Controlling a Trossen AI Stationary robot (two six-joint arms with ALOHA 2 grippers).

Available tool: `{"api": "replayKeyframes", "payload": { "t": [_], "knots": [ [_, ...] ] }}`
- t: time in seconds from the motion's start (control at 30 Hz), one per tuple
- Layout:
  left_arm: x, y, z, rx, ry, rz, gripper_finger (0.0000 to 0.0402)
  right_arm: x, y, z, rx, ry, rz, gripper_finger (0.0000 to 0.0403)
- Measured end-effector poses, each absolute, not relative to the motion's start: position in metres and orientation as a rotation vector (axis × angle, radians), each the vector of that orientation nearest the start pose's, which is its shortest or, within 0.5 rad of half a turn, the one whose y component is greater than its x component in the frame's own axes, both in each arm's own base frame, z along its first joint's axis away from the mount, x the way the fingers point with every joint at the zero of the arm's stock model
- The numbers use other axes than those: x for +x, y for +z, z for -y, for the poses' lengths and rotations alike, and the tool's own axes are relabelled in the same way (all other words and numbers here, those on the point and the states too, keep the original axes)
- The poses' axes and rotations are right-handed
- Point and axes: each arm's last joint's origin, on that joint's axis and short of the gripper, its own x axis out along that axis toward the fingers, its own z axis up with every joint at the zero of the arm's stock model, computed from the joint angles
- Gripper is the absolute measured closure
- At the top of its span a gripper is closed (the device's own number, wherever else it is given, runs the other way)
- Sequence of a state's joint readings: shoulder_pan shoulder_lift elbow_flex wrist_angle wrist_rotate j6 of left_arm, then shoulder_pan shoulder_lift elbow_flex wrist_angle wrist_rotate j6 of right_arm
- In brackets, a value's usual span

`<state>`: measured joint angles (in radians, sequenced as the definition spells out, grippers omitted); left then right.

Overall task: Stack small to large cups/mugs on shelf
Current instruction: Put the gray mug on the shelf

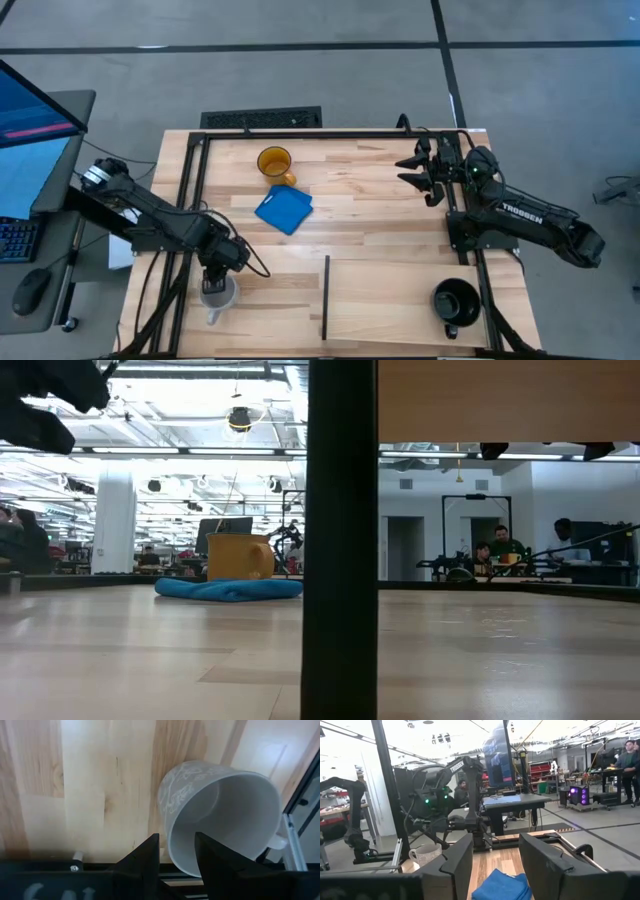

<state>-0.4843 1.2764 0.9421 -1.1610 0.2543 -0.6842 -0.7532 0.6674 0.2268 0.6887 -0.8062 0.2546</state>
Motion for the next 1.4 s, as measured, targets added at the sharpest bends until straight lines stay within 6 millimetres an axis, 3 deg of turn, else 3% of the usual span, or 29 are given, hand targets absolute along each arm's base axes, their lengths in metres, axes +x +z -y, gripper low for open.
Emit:
{"api": "replayKeyframes", "payload": {
  "t": [0.7, 1.03, 1.4],
  "knots": [
    [0.161, 0.204, 0.109, -0.356, 0.059, -1.662, 0.0288, 0.12, 0.238, 0.084, 0.079, 0.078, 0.167, 0.0221],
    [0.162, 0.203, 0.109, -0.362, 0.065, -1.652, 0.0288, 0.12, 0.238, 0.084, 0.079, 0.078, 0.167, 0.0221],
    [0.165, 0.203, 0.109, -0.23, -0.02, -1.589, 0.0288, 0.12, 0.238, 0.084, 0.079, 0.078, 0.167, 0.0221]
  ]
}}
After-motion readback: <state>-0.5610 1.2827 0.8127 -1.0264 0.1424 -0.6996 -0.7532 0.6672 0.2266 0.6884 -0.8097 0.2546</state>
